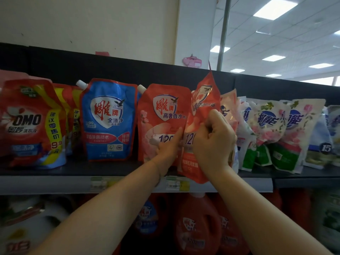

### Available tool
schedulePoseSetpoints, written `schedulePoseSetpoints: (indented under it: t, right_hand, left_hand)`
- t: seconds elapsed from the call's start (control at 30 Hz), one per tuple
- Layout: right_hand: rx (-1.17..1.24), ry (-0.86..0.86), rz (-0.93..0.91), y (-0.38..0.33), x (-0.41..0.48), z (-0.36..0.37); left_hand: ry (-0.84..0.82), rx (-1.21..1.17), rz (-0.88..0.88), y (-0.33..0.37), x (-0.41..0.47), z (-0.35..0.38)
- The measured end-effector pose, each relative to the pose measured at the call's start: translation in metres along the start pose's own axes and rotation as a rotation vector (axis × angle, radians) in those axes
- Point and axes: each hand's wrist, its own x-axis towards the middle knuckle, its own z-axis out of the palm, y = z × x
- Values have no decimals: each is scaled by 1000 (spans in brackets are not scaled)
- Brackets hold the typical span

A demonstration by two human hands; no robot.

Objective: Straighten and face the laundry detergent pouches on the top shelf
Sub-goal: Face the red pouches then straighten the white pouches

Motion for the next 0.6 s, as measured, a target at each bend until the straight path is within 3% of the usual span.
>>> schedulePoseSetpoints:
  t: [0.13,0.23,0.47,0.53,0.6]
  right_hand:
    - [84,41,-31,-17,-3,-1]
    - [144,56,-83,-25,-4,-2]
    - [216,-76,-62,1,-4,16]
    - [195,-126,40,16,-6,26]
    - [153,-213,194,32,-7,36]
  left_hand:
    - [-356,-607,70,15,-41,1]
    - [-402,-688,170,17,-45,1]
    - [73,-545,363,19,-28,-34]
    - [188,-521,375,15,-24,-42]
    - [193,-468,425,8,-23,-49]
